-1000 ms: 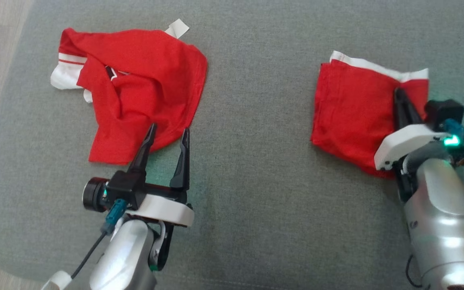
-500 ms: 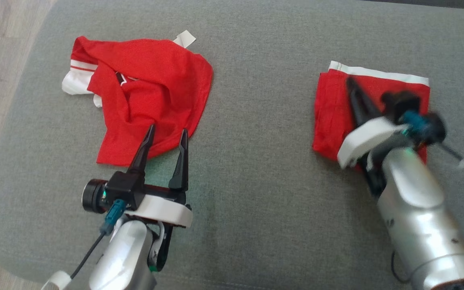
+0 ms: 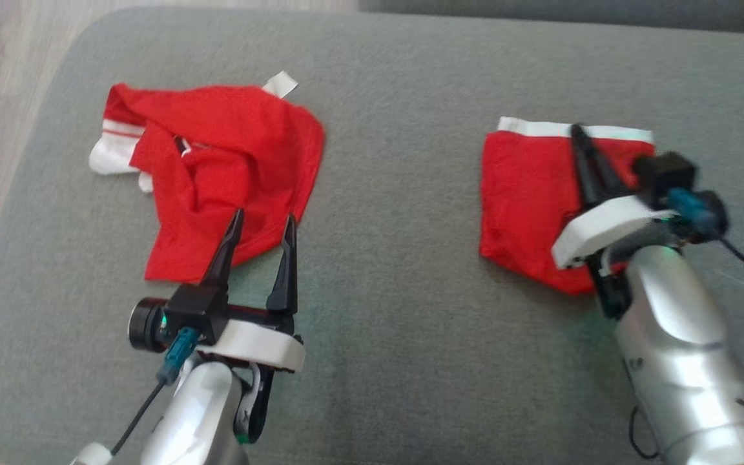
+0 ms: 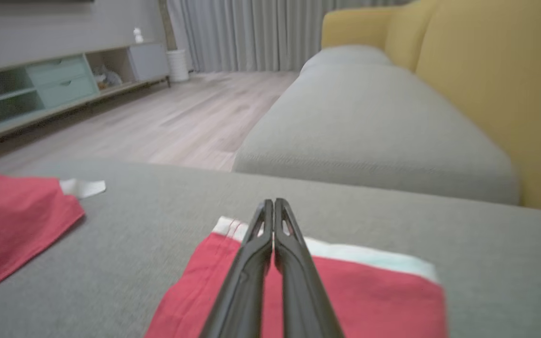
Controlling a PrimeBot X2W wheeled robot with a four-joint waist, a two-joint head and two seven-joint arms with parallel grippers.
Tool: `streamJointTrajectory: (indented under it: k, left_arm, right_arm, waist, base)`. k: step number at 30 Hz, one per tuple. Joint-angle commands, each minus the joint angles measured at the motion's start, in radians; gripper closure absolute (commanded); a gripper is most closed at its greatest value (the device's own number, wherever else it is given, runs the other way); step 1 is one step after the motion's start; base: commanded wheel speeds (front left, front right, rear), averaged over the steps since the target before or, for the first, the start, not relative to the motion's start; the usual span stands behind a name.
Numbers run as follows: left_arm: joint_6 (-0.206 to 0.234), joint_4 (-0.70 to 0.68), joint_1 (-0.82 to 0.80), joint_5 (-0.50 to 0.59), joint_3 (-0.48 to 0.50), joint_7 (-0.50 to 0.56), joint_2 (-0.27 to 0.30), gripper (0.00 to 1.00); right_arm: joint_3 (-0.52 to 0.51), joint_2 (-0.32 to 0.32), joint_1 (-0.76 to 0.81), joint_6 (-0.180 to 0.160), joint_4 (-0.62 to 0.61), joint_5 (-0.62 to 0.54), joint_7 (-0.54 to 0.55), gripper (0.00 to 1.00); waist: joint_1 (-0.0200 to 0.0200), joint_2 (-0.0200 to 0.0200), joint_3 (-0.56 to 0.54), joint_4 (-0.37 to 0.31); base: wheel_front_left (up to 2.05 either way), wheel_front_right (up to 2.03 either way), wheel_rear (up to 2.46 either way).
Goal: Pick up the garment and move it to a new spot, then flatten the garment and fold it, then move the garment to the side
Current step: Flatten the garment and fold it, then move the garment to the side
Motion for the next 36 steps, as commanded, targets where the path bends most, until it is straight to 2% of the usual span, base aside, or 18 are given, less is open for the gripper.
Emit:
streamJointTrajectory:
  k: [1,4,5,6,14,21,27,31,36]
  left_arm:
    - [0.002,-0.030,-0.009,0.009,0.041,-0.010,0.004,0.00]
    - [0.004,-0.032,-0.006,0.007,0.057,-0.010,0.004,0.00]
    - [0.005,-0.032,-0.006,0.007,0.064,-0.010,0.005,0.00]
    - [0.005,-0.033,-0.005,0.007,0.070,-0.010,0.005,0.00]
    - [0.002,-0.032,0.035,0.017,0.099,-0.010,0.008,0.00]
    - [-0.013,-0.040,0.073,0.027,0.112,-0.010,0.006,0.00]
    - [-0.021,-0.048,0.075,0.036,0.120,-0.010,0.005,0.00]
    - [-0.029,-0.055,0.054,0.042,0.116,-0.010,0.005,0.00]
    - [-0.033,-0.056,0.022,0.045,0.102,-0.010,0.003,0.00]
  right_arm:
    - [-0.008,0.007,0.028,0.007,-0.062,0.009,-0.006,1.00]
    - [-0.062,0.007,0.091,0.007,-0.167,0.022,-0.006,1.00]
    - [-0.078,0.007,0.114,0.007,-0.201,0.018,-0.006,0.89]
    - [-0.090,0.007,0.138,0.007,-0.234,0.016,-0.006,0.00]
    - [-0.122,0.007,0.344,0.007,-0.439,0.029,-0.006,0.00]
    - [-0.127,0.007,0.496,0.007,-0.506,0.080,-0.006,0.00]
    - [-0.128,0.007,0.504,0.007,-0.523,0.094,-0.006,0.00]
    - [-0.145,0.007,0.453,0.007,-0.512,0.056,0.000,0.00]
    - [-0.176,0.007,0.300,0.007,-0.410,0.030,0.116,0.00]
  waist:
    - [0.0000,0.0000,-0.026,-0.024]
    - [0.0000,0.0000,-0.049,-0.050]
    - [0.0000,0.0000,-0.056,-0.060]
    - [0.0000,0.0000,-0.064,-0.069]
    - [0.0000,0.0000,-0.108,-0.122]
    - [0.0000,0.0000,-0.117,-0.140]
    - [0.0000,0.0000,-0.099,-0.137]
    - [0.0000,0.0000,-0.061,-0.117]
    - [0.0000,0.0000,0.007,-0.074]
  base:
    - [0.00,0.00,0.00]
    - [0.00,0.00,0.00]
    - [0.00,0.00,0.00]
    - [0.00,0.00,0.00]
    - [0.00,0.00,0.00]
    - [0.00,0.00,0.00]
    - [0.00,0.00,0.00]
    - [0.00,0.00,0.00]
    - [0.00,0.00,0.00]
